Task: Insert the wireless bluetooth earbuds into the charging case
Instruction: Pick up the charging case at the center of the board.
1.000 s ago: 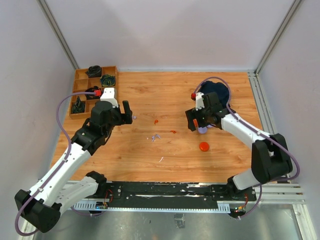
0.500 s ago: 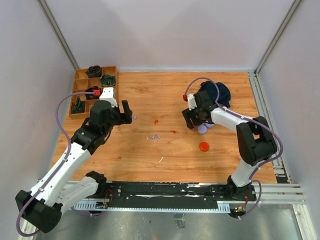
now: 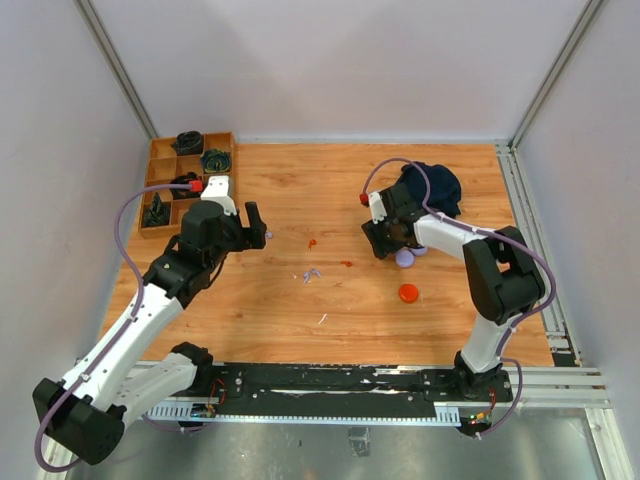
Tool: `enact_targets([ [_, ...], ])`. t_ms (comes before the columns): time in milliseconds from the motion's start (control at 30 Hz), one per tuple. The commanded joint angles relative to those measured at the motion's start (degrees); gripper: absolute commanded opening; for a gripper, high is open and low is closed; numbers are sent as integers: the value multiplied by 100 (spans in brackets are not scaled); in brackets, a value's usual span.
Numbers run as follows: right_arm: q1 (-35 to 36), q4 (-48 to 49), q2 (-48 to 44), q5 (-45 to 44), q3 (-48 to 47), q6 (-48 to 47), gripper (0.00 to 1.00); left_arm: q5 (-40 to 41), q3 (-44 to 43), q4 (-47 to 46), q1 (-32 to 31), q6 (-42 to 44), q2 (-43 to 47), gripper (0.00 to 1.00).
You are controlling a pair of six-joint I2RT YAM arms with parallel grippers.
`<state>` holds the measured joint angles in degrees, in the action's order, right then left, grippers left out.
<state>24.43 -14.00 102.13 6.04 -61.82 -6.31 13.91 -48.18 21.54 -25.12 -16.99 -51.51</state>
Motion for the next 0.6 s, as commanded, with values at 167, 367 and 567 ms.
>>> enact_targets([
  [167,581,107,-545,-279,182,104,46,-617,3,-180,67,-387,-99,90],
  [367,1125,388,-1176,-341,482,375,43,-1221,129,-453,67,-958,-196,90],
  [567,1624,834,-2035,-416,936,559,43,-2013,295,-713,69,-1220,-272,90],
])
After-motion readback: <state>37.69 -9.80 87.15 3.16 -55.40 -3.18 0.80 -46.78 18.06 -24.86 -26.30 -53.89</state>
